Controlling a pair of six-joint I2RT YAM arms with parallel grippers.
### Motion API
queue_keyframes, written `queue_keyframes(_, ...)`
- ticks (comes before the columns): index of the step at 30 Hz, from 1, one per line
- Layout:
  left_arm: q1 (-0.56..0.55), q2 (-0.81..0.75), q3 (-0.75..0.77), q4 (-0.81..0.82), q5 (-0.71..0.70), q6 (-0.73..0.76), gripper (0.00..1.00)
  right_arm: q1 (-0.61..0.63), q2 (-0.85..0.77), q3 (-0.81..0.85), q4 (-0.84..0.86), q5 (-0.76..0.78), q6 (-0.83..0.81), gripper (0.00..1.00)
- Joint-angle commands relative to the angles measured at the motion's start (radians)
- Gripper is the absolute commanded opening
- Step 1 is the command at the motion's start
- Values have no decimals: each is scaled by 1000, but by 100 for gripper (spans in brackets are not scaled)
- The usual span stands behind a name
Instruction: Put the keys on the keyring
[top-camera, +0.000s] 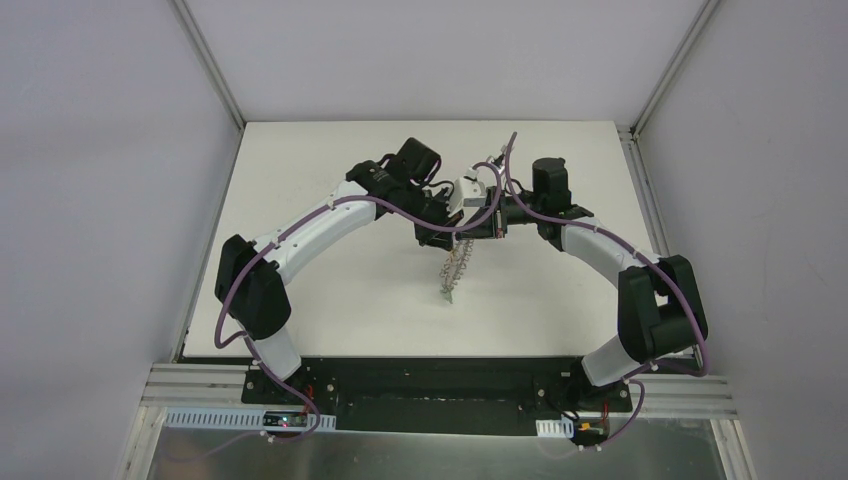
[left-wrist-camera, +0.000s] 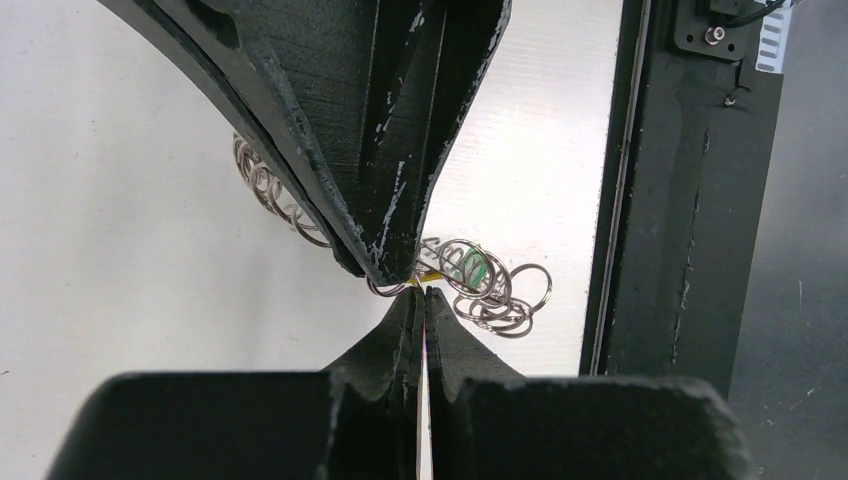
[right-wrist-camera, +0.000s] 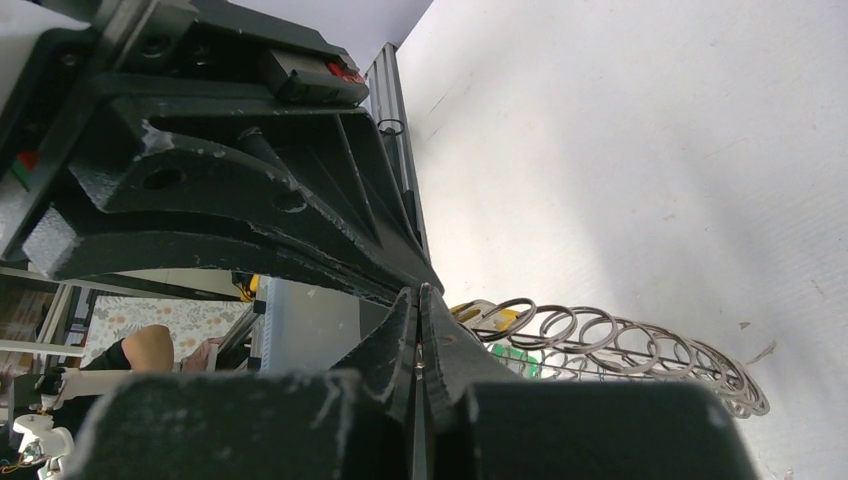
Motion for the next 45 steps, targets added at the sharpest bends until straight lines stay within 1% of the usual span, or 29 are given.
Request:
queue_keyframes(1,-16,-31,14,-12,-8,-6,0,-12,-9,28,62,-16,8,0)
queue_keyframes(12,18,-41,37,-11,-22,-19,0,-26,-27,9,73,-77,-26,0)
queue_keyframes(26,18,-50,57,-10,-68,-22,0,0,-1,25,9,-70,-72,0)
queue_keyframes(35,17,-44,65,-9,-84,-20,0,11,11,35,6,-62,-64,0)
queue_keyframes(45,18,-56,56,-9,-138,0,0,6,8,37,4,-62,-65,1)
